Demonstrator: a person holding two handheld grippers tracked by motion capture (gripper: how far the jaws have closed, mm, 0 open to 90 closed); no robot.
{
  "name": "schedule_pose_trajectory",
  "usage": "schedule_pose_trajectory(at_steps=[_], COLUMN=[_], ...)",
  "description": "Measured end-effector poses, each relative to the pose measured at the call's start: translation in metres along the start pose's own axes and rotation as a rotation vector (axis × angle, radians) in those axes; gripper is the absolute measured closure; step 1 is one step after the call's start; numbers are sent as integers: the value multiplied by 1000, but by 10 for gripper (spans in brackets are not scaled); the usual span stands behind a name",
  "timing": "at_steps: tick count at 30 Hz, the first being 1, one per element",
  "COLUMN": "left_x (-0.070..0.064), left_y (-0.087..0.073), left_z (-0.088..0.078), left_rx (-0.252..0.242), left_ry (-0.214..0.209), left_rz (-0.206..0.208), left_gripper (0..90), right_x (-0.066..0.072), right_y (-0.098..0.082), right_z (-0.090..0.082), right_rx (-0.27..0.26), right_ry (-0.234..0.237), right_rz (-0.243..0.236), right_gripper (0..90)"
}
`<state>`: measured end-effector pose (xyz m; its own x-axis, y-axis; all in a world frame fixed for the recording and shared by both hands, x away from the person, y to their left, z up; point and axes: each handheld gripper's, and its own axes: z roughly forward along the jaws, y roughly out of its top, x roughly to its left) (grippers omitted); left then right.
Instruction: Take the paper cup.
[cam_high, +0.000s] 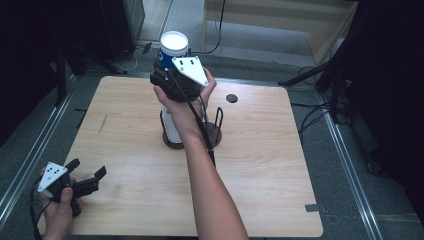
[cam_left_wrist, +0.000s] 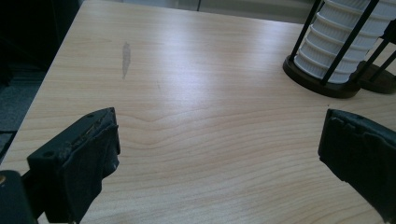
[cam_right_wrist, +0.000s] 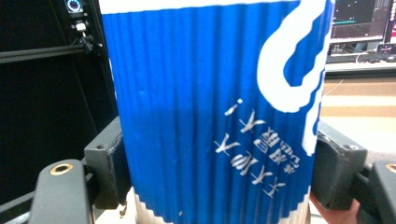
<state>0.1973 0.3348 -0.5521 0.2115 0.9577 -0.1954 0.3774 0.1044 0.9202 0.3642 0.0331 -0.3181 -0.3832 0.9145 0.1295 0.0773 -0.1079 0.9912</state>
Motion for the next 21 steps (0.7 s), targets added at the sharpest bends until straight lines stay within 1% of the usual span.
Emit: schedule_pose_trajectory(at_steps=[3,4,10,16,19,20,21], left_x=[1,1,1,2,2,2,2], left_y=[0,0,1,1,1,1,1], left_z=[0,0,-1,0,0,0,0], left_rx=[-7,-10,-18,-18,-18,-17,-17], left_ry=[-3,2,9,10,9,9,9], left_rz=[-5,-2,1,1,1,2,4], left_gripper=[0,0,0,0,0,0,0], right_x=[-1,-2,-6,-15,-21,-26,-26], right_y=[6,9,18,25,26,27,27], right_z=[-2,-4,-9,-17,-21,-25,-25], right_rx=[-12,-22,-43,-59,-63,-67,-67], right_ry=[-1,-3,-5,-14,-21,-27,-27], right_rz=[-1,0,8,14,12,9,9], right_gripper=[218,218,218,218,218,217,217])
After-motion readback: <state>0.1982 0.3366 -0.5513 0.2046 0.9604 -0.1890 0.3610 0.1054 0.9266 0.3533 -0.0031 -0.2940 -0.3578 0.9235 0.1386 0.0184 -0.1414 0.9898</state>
